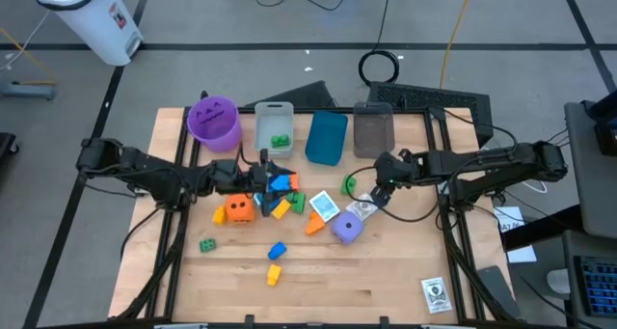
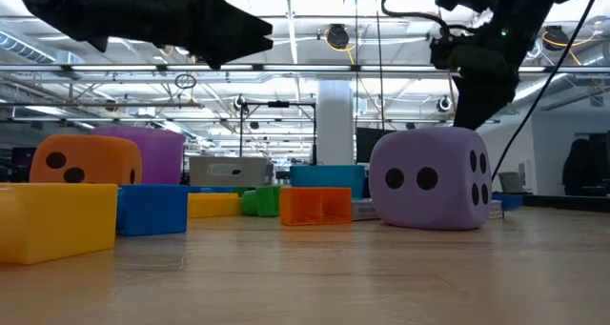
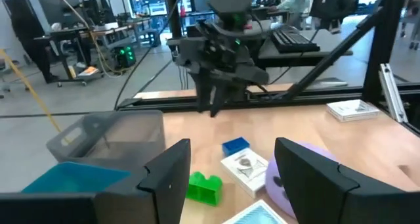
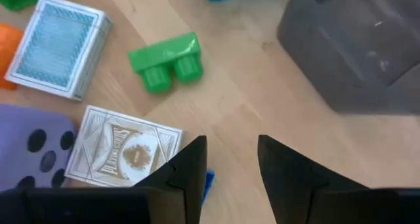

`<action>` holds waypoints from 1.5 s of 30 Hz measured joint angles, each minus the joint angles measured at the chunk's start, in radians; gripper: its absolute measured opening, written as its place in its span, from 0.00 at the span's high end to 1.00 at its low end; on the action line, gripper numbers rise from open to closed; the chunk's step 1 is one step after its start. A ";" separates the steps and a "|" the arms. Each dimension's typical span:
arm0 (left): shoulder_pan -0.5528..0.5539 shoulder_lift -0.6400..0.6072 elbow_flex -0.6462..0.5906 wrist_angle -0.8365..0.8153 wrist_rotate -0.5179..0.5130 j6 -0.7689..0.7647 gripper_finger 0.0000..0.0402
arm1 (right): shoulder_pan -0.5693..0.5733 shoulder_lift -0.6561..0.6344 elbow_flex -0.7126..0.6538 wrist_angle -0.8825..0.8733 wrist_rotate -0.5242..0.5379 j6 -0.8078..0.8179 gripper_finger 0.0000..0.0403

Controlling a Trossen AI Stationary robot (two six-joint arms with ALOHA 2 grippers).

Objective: Pick & Place Toys
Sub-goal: Put the dark blue game piece into the gray bin

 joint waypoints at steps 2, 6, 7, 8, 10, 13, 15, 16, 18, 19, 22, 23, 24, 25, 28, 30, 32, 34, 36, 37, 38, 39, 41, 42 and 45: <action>0.029 0.000 0.000 0.005 0.036 0.001 0.43 | 0.000 0.000 -0.029 0.035 -0.001 -0.003 0.67; 0.077 0.000 0.000 0.004 0.088 -0.008 0.43 | 0.000 0.000 -0.082 0.094 -0.002 0.003 0.61; 0.087 0.000 0.000 0.004 0.096 -0.012 0.43 | 0.000 0.000 -0.092 0.105 -0.004 0.011 0.60; 0.097 0.000 0.000 0.003 0.107 -0.016 0.43 | 0.000 0.000 -0.103 0.115 -0.010 0.017 0.58; 0.112 0.000 0.000 0.003 0.126 -0.016 0.43 | 0.000 0.000 -0.126 0.142 -0.045 0.034 0.54; 0.133 0.000 0.000 0.002 0.141 -0.018 0.43 | 0.000 0.000 -0.156 0.190 -0.092 0.060 0.49; 0.143 0.000 0.000 0.002 0.144 -0.018 0.43 | 0.000 0.000 -0.180 0.202 -0.110 0.078 0.47; 0.148 0.000 0.000 0.002 0.144 -0.018 0.43 | 0.000 0.000 -0.192 0.202 -0.110 0.089 0.46; 0.158 0.000 0.000 0.002 0.144 -0.019 0.43 | 0.000 0.000 -0.219 0.211 -0.109 0.116 0.44; 0.162 0.000 0.000 0.002 0.148 -0.019 0.43 | 0.000 0.000 -0.232 0.221 -0.109 0.130 0.43; 0.173 0.000 0.000 0.003 0.168 -0.019 0.43 | 0.000 0.000 -0.280 0.284 -0.140 0.155 0.42; 0.174 0.000 0.000 0.002 0.168 -0.022 0.43 | 0.000 0.000 -0.294 0.313 -0.155 0.159 0.42; 0.176 0.000 0.000 0.003 0.168 -0.023 0.43 | 0.000 0.000 -0.309 0.349 -0.168 0.166 0.42; 0.177 0.000 0.000 0.003 0.168 -0.025 0.43 | 0.000 0.000 -0.322 0.383 -0.183 0.167 0.42; 0.178 0.000 0.000 0.003 0.168 -0.027 0.43 | 0.000 0.000 -0.350 0.445 -0.215 0.168 0.43; 0.177 0.000 0.000 0.002 0.168 -0.031 0.43 | 0.000 0.000 -0.359 0.447 -0.214 0.167 0.44; 0.177 0.000 0.000 0.000 0.169 -0.031 0.43 | 0.000 0.000 -0.370 0.447 -0.213 0.168 0.45; 0.177 0.000 0.000 -0.001 0.169 -0.034 0.43 | 0.000 -0.001 -0.378 0.452 -0.212 0.169 0.46; 0.177 0.000 0.000 -0.001 0.169 -0.040 0.43 | 0.000 -0.001 -0.388 0.453 -0.209 0.175 0.47; 0.177 0.000 0.000 -0.001 0.169 -0.040 0.43 | 0.000 -0.002 -0.393 0.453 -0.206 0.178 0.48; 0.177 0.000 0.000 -0.001 0.169 -0.041 0.43 | 0.000 -0.002 -0.396 0.453 -0.201 0.179 0.48; 0.177 0.000 0.000 -0.001 0.168 -0.042 0.43 | 0.000 -0.002 -0.399 0.452 -0.191 0.179 0.49; 0.177 0.000 0.000 -0.001 0.168 -0.042 0.43 | 0.000 -0.002 -0.402 0.451 -0.183 0.177 0.50; 0.177 0.000 0.000 -0.001 0.168 -0.043 0.43 | 0.000 -0.002 -0.402 0.450 -0.182 0.172 0.51; 0.177 0.000 0.000 -0.001 0.168 -0.045 0.43 | 0.000 -0.002 -0.402 0.449 -0.176 0.162 0.54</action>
